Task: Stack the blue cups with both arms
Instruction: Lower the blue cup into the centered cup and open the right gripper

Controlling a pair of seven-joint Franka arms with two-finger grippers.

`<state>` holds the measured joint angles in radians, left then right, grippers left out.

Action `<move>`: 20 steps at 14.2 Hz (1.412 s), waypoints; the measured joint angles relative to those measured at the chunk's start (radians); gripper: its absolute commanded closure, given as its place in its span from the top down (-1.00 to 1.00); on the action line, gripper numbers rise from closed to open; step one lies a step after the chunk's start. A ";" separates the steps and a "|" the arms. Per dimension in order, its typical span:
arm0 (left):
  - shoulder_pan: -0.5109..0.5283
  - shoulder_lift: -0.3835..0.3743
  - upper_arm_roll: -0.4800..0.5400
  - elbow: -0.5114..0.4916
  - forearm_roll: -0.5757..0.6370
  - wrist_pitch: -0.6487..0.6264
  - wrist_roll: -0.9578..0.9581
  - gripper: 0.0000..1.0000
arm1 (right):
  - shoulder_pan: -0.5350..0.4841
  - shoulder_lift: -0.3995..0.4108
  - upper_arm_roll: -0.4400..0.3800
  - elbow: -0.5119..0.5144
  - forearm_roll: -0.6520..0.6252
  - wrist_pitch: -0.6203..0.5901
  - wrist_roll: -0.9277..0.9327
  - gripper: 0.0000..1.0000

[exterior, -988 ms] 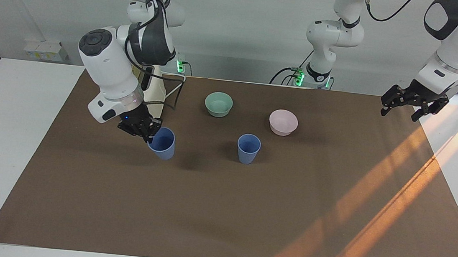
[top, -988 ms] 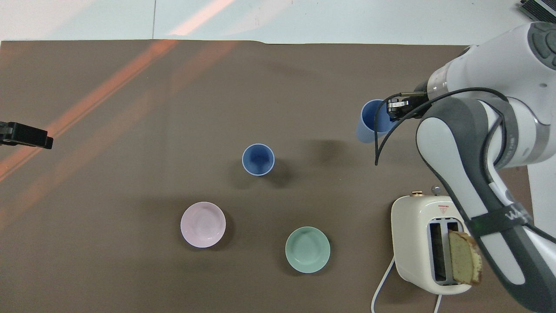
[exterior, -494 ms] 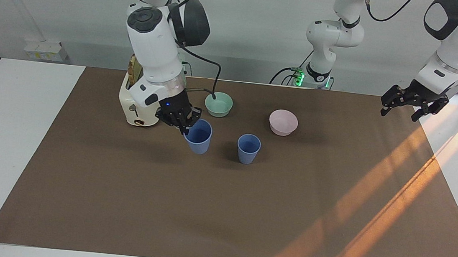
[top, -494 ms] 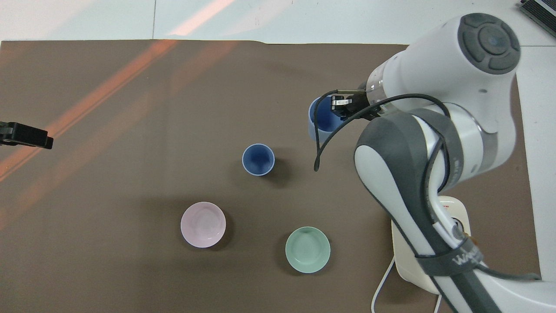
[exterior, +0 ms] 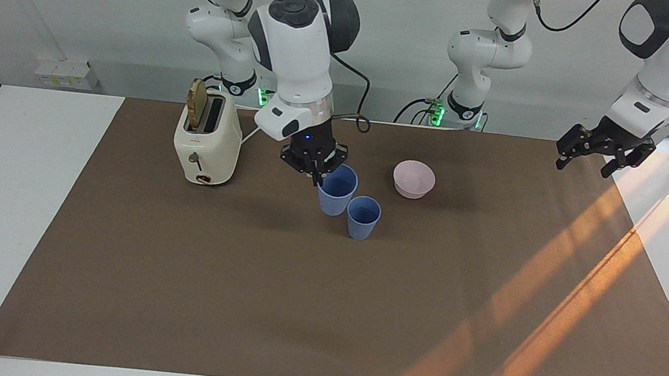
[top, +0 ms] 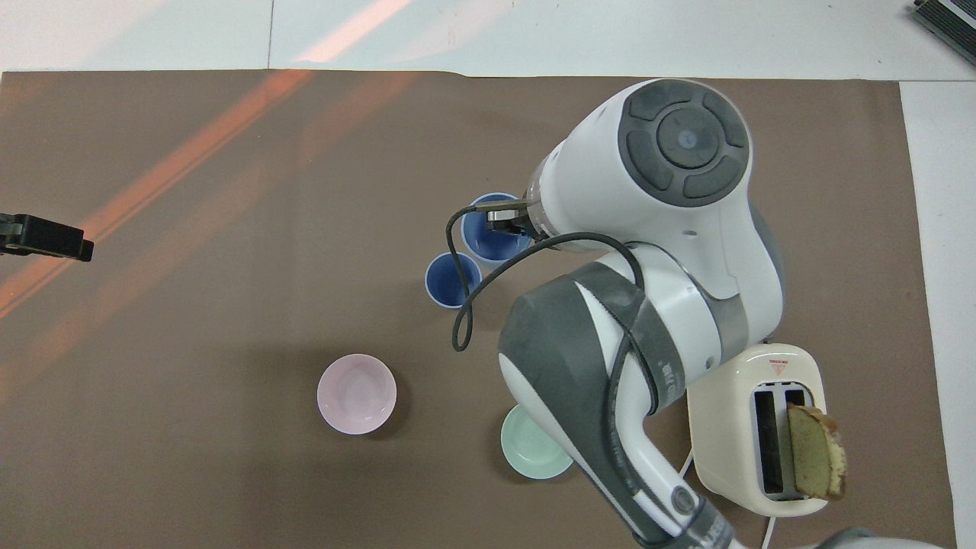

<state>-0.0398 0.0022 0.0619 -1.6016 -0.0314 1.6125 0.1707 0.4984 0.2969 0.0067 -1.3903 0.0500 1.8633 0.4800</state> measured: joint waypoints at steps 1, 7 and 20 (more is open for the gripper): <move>0.000 0.000 0.000 0.000 0.000 0.000 0.000 1.00 | 0.006 0.000 0.000 0.006 0.000 0.001 0.001 -1.00; 0.000 0.000 0.000 0.000 0.000 0.000 0.000 1.00 | 0.012 0.014 0.016 0.004 0.003 0.051 0.001 -1.00; 0.000 0.000 -0.003 0.000 0.000 0.001 0.000 1.00 | 0.057 0.094 0.015 -0.042 0.004 0.109 0.004 -1.00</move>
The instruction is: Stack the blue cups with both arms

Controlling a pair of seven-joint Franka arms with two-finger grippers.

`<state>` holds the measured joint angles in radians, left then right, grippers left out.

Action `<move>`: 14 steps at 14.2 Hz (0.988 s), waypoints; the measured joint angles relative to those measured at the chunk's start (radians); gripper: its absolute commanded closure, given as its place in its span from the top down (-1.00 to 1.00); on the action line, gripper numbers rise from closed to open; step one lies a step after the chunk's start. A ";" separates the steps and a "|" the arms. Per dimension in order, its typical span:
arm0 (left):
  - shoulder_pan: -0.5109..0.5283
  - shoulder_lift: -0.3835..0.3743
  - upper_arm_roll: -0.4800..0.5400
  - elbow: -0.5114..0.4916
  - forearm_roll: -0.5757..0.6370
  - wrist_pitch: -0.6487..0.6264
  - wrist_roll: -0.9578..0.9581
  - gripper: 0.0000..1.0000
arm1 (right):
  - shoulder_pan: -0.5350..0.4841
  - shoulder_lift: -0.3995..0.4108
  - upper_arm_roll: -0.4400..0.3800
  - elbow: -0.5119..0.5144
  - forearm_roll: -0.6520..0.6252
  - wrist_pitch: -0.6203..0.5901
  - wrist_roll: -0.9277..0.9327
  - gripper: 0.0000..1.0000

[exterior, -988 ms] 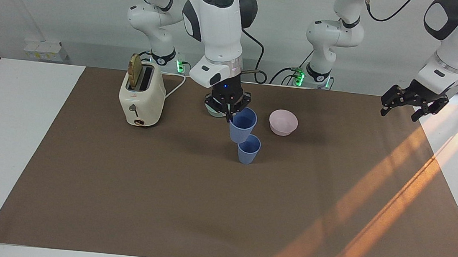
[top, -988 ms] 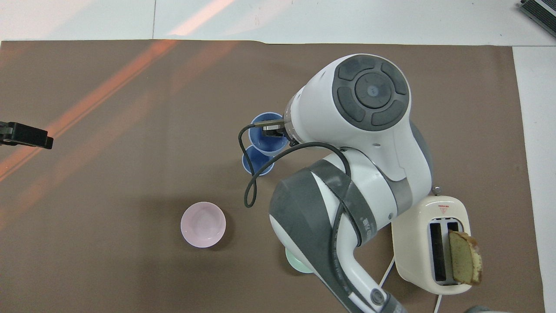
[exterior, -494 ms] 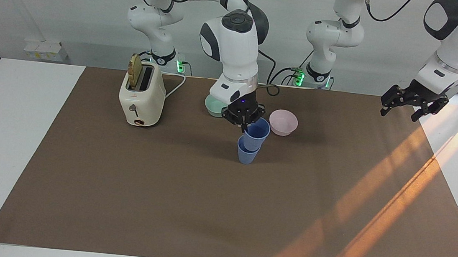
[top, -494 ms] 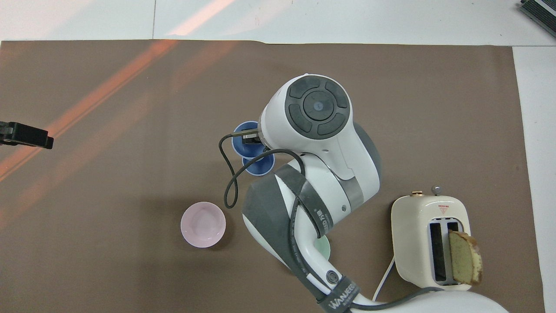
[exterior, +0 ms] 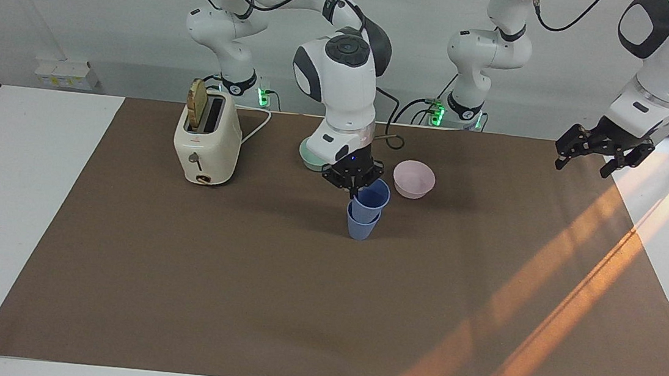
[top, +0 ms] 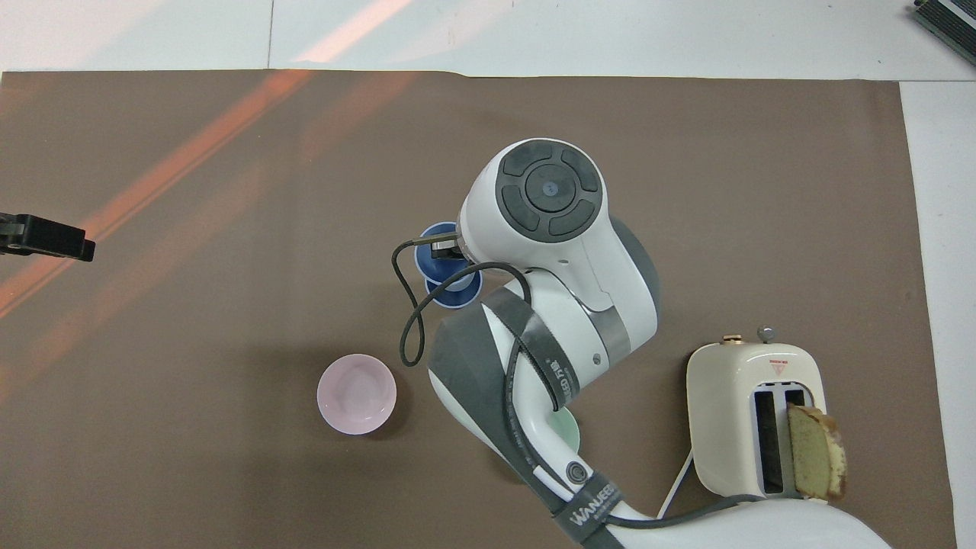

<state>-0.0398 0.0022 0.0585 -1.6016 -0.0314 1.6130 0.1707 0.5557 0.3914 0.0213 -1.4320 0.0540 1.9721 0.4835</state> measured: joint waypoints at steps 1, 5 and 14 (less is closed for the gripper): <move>0.000 0.000 0.000 0.000 0.000 0.000 0.000 1.00 | 0.000 0.000 0.000 -0.001 0.000 0.000 0.000 -1.00; 0.000 0.000 -0.002 0.000 0.000 0.000 0.000 1.00 | 0.000 0.000 0.000 -0.002 0.009 0.000 0.006 0.99; 0.000 0.000 -0.002 0.000 0.000 0.000 0.000 1.00 | -0.008 -0.002 -0.009 -0.008 0.041 0.014 0.030 1.00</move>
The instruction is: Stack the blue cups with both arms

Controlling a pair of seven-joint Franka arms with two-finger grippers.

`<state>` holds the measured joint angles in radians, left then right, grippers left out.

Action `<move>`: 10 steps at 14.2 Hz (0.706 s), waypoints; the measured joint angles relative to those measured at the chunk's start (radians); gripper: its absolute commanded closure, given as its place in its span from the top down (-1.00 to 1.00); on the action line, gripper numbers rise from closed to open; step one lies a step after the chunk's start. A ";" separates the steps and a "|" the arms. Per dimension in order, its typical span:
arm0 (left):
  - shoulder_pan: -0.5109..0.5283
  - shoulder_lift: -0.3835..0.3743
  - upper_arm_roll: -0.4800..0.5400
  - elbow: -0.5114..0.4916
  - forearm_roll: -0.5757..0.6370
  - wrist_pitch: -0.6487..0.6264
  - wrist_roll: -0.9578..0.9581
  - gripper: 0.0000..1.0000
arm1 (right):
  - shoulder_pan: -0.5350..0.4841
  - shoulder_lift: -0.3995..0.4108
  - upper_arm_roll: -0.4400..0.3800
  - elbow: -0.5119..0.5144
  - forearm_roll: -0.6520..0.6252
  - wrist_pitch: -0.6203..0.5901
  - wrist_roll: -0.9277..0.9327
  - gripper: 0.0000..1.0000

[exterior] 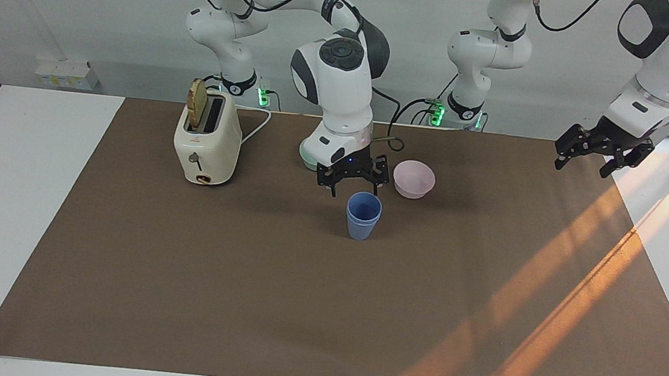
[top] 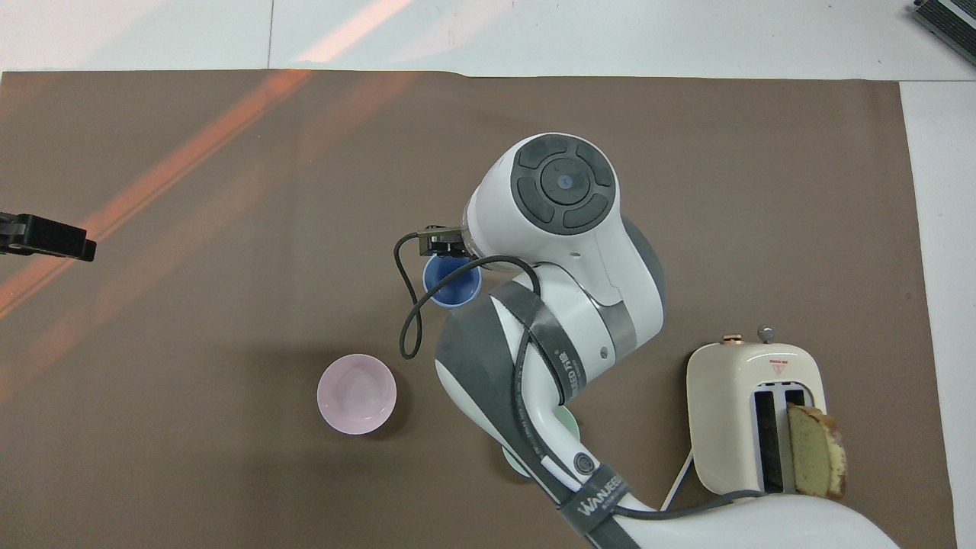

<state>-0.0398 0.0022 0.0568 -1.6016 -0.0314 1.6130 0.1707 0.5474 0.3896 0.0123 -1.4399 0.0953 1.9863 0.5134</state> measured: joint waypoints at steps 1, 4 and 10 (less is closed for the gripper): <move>0.000 0.000 0.000 0.000 0.000 0.000 0.000 1.00 | -0.006 -0.004 -0.003 0.001 0.000 -0.002 0.003 1.00; 0.000 0.000 0.000 0.000 0.000 0.000 0.000 1.00 | -0.059 -0.053 -0.010 0.009 -0.003 -0.057 0.005 1.00; 0.000 0.000 -0.001 0.000 0.000 0.000 0.000 1.00 | -0.244 -0.217 -0.012 0.020 -0.007 -0.278 -0.112 1.00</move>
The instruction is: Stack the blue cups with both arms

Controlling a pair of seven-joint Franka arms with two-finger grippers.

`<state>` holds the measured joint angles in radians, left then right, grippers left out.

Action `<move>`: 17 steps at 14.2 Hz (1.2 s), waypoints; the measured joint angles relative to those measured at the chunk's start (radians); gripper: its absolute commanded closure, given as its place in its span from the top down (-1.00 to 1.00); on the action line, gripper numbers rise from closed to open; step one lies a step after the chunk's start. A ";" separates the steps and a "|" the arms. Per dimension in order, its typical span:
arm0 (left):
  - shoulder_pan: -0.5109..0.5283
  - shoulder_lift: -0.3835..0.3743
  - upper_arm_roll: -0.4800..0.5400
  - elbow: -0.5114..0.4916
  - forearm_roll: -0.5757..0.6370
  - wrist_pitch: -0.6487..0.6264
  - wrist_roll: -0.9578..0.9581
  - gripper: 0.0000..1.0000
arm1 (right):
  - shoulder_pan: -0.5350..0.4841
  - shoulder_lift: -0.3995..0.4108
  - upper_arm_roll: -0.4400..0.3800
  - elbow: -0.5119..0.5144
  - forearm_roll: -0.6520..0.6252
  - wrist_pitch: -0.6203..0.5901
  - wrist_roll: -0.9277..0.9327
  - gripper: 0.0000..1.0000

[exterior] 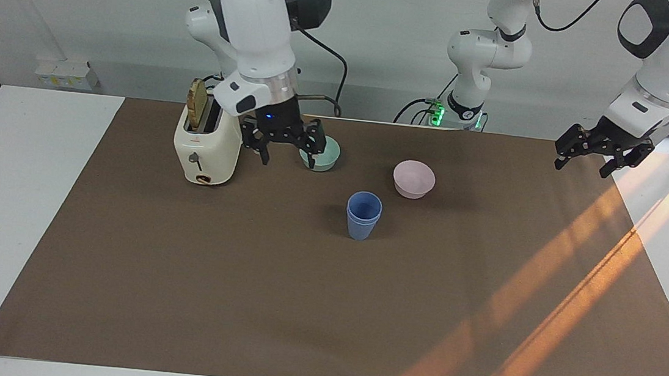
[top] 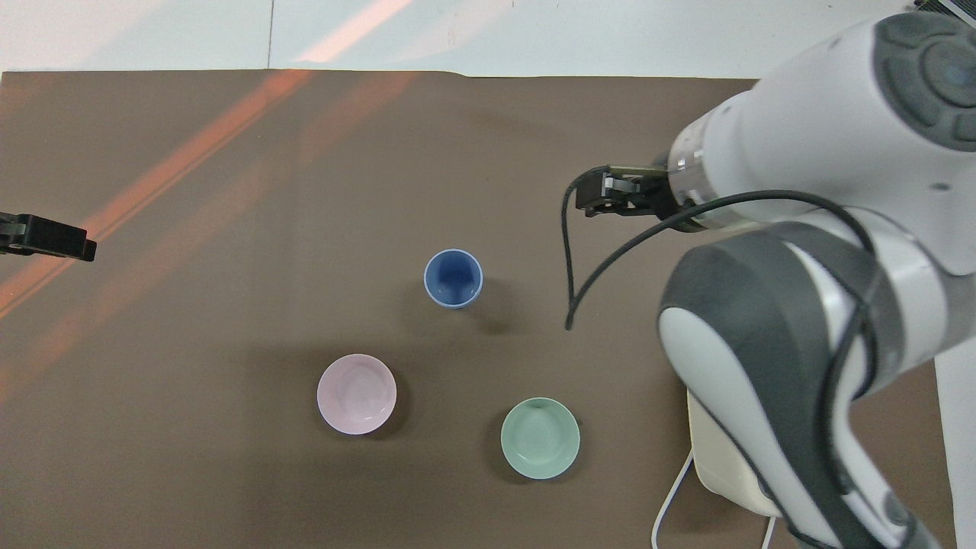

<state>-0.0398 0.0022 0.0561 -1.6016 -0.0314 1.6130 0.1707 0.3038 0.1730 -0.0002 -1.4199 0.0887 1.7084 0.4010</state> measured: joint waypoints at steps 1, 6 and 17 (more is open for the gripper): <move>0.000 0.000 0.000 0.000 0.000 0.000 0.000 1.00 | -0.040 -0.013 0.000 0.010 0.000 -0.044 -0.050 1.00; 0.000 0.000 -0.001 0.000 0.000 0.000 0.000 1.00 | -0.166 -0.047 -0.002 0.064 -0.044 -0.185 -0.266 1.00; 0.000 0.000 -0.003 0.000 0.000 0.000 0.000 1.00 | -0.332 -0.129 0.003 -0.010 -0.077 -0.232 -0.546 1.00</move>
<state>-0.0399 0.0022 0.0531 -1.6016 -0.0314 1.6130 0.1705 -0.0279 0.0439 0.0031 -1.4300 0.0117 1.4766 -0.1452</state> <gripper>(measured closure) 0.000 0.000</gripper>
